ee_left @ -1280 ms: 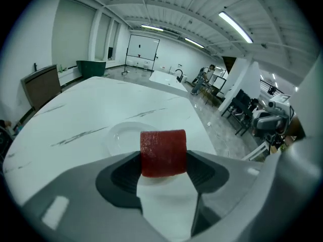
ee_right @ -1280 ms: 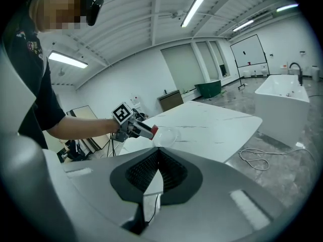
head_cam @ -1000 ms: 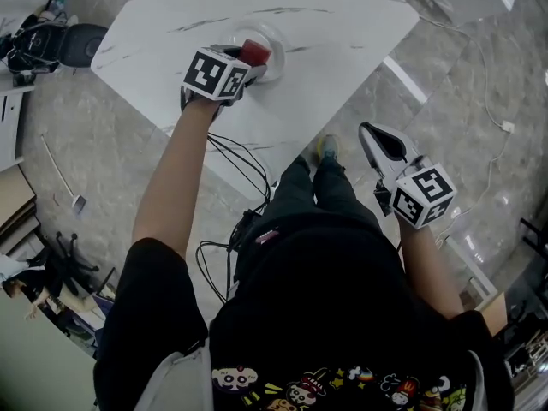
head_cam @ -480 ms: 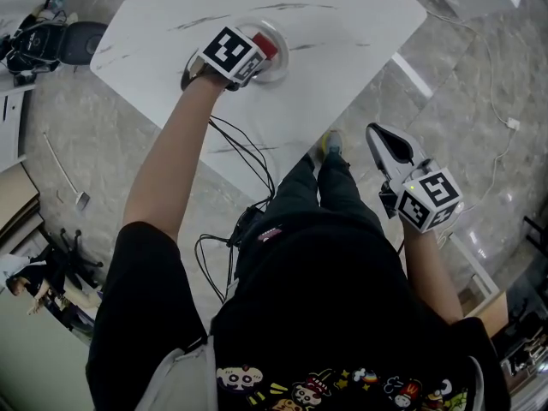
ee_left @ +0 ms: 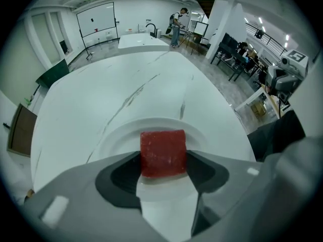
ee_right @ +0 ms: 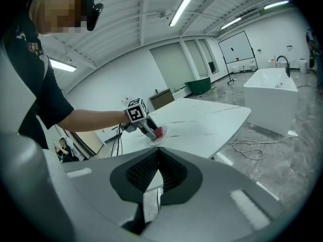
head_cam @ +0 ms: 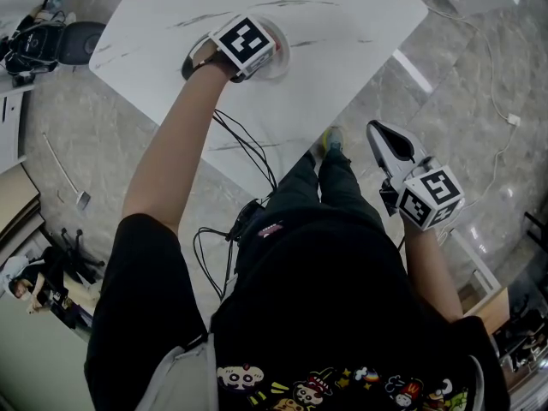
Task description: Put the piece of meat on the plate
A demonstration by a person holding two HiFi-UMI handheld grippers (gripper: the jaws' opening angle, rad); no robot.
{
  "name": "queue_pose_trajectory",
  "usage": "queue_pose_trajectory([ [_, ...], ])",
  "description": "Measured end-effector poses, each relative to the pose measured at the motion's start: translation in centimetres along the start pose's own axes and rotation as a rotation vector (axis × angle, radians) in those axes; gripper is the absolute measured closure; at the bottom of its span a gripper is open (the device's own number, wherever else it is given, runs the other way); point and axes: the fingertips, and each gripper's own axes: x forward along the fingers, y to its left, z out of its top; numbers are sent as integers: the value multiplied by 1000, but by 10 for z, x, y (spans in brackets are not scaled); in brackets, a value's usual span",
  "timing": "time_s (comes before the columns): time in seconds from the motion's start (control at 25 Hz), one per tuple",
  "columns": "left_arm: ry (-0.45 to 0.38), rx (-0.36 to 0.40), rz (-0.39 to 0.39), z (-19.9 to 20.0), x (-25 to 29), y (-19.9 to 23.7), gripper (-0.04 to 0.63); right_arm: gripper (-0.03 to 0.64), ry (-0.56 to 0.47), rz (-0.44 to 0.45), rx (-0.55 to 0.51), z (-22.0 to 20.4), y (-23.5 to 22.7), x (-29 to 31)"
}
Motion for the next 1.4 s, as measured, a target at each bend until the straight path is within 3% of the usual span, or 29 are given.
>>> queue_pose_trajectory([
  [0.56,-25,-4,36,-5,-2,9,202,591,-17,-24,13,-6,0,-10],
  [0.8,-135,-50,69,-3,-17,12,193,592,-29,-22,-6,-3,5,-9],
  [0.96,-211,-105,39,-5,-33,2,200,592,-36,-34,-37,0,8,-11],
  [1.12,-319,-130,46,0,-63,-27,207,592,-48,-41,-52,6,6,-14],
  [1.24,-453,-174,83,2,-94,-47,267,592,-60,-22,-73,14,10,-8],
  [1.32,-588,-216,149,1,-121,-55,278,592,-70,-3,-88,21,16,-2],
  [1.4,-764,-264,276,-4,-156,-58,282,592,-79,16,-107,28,23,3],
])
